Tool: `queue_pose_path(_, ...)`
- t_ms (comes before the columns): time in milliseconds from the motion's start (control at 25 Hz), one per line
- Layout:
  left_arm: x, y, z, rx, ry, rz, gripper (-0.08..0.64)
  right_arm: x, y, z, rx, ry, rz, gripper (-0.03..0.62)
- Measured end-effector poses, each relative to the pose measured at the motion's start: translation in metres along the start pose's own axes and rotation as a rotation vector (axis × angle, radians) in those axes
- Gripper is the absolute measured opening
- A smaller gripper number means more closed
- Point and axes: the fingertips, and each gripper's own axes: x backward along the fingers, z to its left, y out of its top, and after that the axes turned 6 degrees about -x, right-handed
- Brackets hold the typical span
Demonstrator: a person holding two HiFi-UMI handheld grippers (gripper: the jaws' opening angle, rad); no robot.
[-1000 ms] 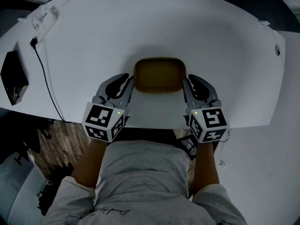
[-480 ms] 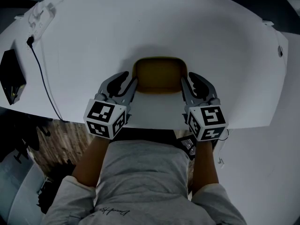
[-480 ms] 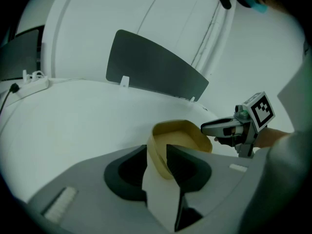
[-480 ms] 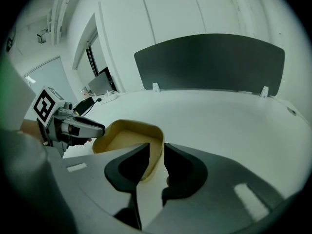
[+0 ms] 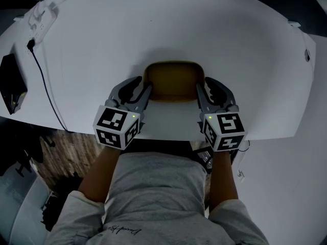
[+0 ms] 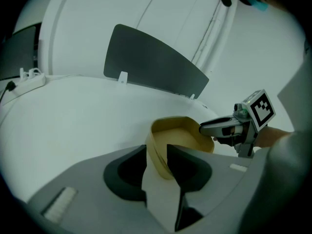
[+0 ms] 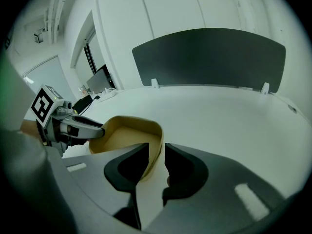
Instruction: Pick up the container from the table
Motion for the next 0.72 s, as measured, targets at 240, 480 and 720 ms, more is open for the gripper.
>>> queue_pose_path(240, -0.0042, -0.0014, -0.0007, 0.01, 0.003, 0.014, 0.128, -0.0044, -0.0062, -0.0023, -0.009, -0.008, 0.027, 0.118)
queue_pose_path(480, -0.0076, -0.0006, -0.001, 0.048, 0.015, 0.033, 0.059, -0.0088, -0.01, 0.0013, -0.017, -0.012, 0.061, 0.066)
queue_pose_path(720, -0.0069, -0.0001, 0.0005, 0.084, 0.024, 0.037, 0.036, -0.0088, -0.0102, 0.0026, -0.03, -0.01, 0.067, 0.048)
